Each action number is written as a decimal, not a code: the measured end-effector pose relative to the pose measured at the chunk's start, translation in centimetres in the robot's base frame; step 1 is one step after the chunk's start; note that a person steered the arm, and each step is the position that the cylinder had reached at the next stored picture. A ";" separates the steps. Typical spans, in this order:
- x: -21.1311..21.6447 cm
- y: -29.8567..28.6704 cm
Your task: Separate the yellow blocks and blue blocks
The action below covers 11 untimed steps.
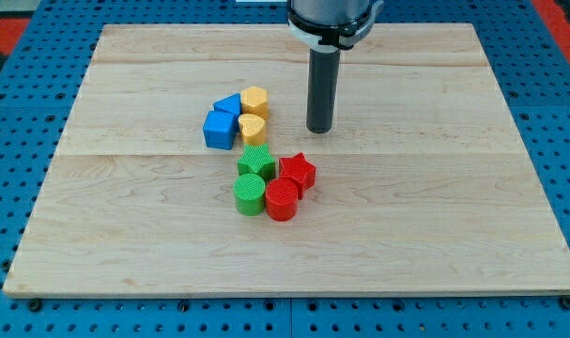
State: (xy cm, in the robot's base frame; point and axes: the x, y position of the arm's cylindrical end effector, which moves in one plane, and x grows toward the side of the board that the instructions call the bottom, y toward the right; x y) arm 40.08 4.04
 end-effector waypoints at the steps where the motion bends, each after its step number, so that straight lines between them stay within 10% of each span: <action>1: 0.0 0.1; 5: -10.1 -4.9; 11: 2.6 -7.9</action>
